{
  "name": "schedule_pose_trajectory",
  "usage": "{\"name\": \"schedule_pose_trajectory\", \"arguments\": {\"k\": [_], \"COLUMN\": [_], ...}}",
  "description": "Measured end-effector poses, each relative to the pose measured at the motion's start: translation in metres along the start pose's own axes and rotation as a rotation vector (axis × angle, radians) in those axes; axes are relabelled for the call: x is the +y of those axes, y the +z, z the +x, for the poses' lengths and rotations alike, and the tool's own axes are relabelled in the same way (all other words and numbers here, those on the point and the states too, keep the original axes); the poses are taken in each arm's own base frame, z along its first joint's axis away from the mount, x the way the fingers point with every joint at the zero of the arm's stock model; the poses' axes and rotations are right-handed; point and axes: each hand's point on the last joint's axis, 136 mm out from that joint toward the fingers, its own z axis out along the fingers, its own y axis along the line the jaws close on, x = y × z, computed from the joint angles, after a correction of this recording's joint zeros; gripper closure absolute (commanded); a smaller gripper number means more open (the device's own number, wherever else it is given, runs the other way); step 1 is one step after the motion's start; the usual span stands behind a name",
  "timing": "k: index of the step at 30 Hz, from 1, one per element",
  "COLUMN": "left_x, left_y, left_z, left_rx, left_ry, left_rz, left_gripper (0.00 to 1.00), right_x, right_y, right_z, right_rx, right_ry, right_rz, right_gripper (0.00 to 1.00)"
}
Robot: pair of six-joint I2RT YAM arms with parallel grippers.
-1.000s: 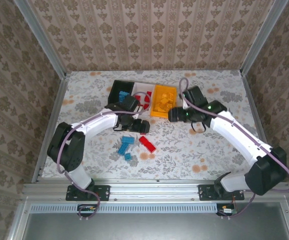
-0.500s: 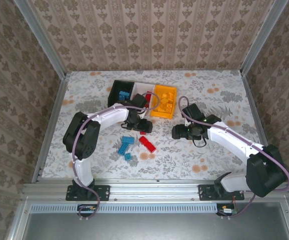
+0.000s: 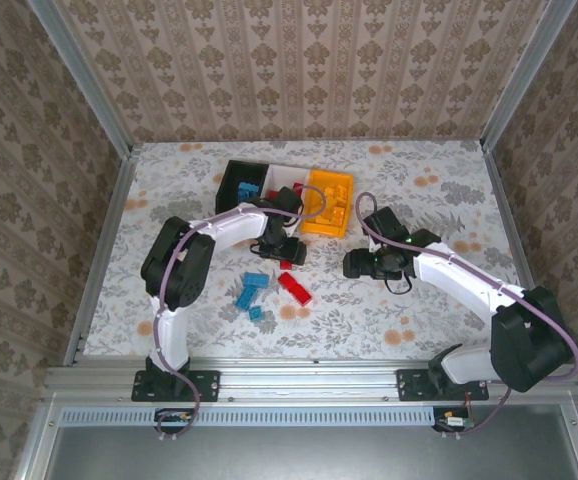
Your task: Sort the legos into containers by color
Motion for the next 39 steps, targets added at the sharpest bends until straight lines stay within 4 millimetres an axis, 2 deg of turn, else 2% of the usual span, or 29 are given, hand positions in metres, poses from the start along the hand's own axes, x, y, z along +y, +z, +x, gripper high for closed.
{"name": "schedule_pose_trajectory", "arguments": {"k": [4, 7, 16, 19, 22, 29, 31, 33, 34, 36, 39], "left_x": [0.003, 0.004, 0.002, 0.007, 0.014, 0.029, 0.032, 0.037, 0.039, 0.044, 0.052], "left_y": [0.000, 0.000, -0.002, -0.013, -0.047, -0.162, -0.180, -0.183, -0.178, -0.158, -0.111], "left_z": [0.001, 0.001, 0.001, -0.003, -0.027, -0.124, -0.145, -0.167, -0.177, -0.193, -0.203], "left_rx": [0.002, 0.004, 0.012, 0.016, -0.049, -0.371, -0.428, -0.463, -0.467, -0.448, -0.377], "left_ry": [0.002, 0.006, 0.001, -0.013, -0.026, -0.013, -0.009, -0.007, -0.005, -0.005, -0.013], "left_rz": [-0.016, -0.017, 0.003, 0.012, 0.024, 0.052, 0.053, 0.053, 0.051, 0.045, 0.035], "left_gripper": [0.55, 0.61, 0.65, 0.65, 0.64, 0.63, 0.63, 0.63, 0.63, 0.63, 0.63], "right_x": [-0.001, -0.001, -0.001, -0.001, 0.000, 0.005, 0.007, 0.010, 0.013, 0.018, 0.023], "right_y": [0.002, 0.003, 0.003, 0.003, 0.003, 0.004, 0.004, 0.004, 0.004, 0.005, 0.005], "right_z": [0.001, 0.001, 0.001, 0.001, 0.001, 0.000, 0.001, 0.003, 0.005, 0.008, 0.017], "right_rx": [0.007, 0.009, 0.008, 0.008, 0.007, 0.010, 0.013, 0.016, 0.019, 0.024, 0.036], "right_ry": [0.001, 0.001, 0.001, 0.001, 0.001, 0.012, 0.013, 0.008, 0.004, -0.001, -0.016], "right_rz": [0.004, 0.004, 0.004, 0.004, 0.003, -0.023, -0.027, -0.031, -0.034, -0.039, -0.046], "right_gripper": [0.21, 0.21, 0.21, 0.21, 0.21, 0.21, 0.21, 0.21, 0.21, 0.21, 0.21]}}
